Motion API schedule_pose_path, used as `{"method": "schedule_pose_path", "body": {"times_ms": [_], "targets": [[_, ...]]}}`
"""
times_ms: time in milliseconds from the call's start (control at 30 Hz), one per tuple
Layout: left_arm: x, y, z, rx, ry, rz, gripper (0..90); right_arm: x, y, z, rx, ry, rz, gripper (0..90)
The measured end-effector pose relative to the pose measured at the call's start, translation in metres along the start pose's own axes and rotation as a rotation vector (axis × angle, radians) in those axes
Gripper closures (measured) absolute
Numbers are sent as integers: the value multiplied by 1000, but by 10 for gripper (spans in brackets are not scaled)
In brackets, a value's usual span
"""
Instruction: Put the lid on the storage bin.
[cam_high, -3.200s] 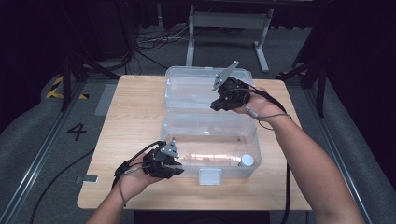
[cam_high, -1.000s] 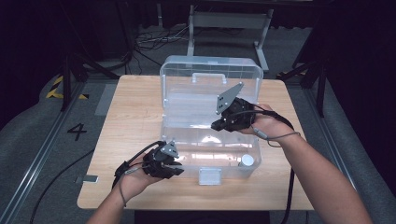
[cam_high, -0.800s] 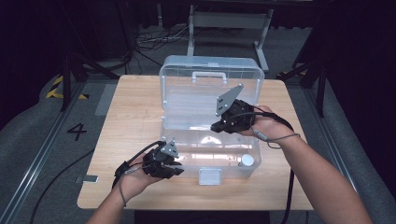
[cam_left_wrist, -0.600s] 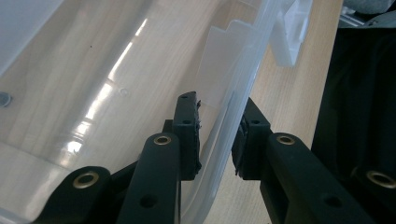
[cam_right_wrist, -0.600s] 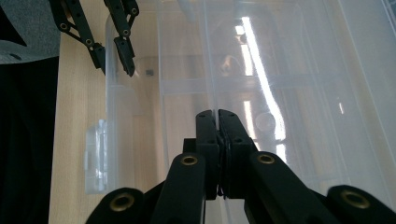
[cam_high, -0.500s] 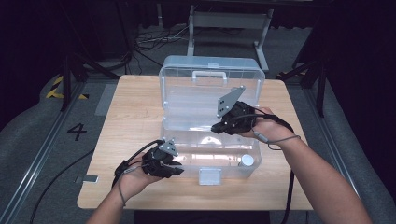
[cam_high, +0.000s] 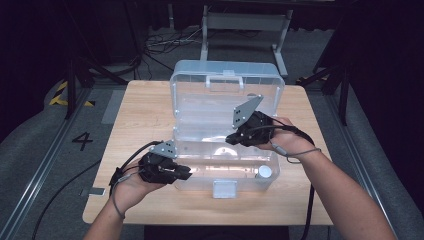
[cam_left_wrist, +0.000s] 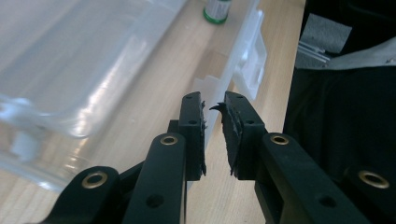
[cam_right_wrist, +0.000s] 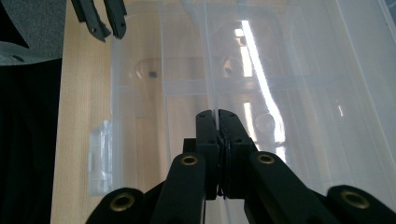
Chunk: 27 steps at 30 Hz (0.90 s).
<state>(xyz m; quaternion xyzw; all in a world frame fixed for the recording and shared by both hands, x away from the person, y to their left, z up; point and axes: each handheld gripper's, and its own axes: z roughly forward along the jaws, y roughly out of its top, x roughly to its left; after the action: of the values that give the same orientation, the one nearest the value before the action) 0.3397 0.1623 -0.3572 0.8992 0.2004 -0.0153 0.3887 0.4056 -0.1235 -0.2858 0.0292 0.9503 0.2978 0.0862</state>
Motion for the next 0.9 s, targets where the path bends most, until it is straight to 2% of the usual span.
{"method": "schedule_pose_path", "body": {"times_ms": [100, 267, 333, 467, 567, 633, 733, 833, 900], "targets": [[2, 0, -6, -24, 9, -9, 813, 0, -1, 0, -7, 0, 5, 877], [4, 1, -10, -38, 15, -24, 844, 1, -3, 0, -14, 1, 9, 877], [7, 2, -13, -54, 18, -41, 846, 2, -3, 0, -14, -2, 11, 877], [9, 3, -17, -73, 26, -46, 846, 3, -4, 0, -14, -3, 12, 877], [10, 5, -27, -108, 37, -55, 849, 5, -6, 0, -23, -4, 18, 875], [11, 5, -34, -113, 49, -52, 849, 6, -6, 0, -26, -6, 21, 875], [11, 5, -39, -127, 62, -50, 849, 7, -7, 0, -27, -12, 22, 874], [14, 7, -48, -164, 90, -60, 849, 8, -7, 1, -33, -9, 27, 874], [14, 7, -50, -173, 91, -63, 849, 8, -8, 1, -33, -8, 27, 874]]}}
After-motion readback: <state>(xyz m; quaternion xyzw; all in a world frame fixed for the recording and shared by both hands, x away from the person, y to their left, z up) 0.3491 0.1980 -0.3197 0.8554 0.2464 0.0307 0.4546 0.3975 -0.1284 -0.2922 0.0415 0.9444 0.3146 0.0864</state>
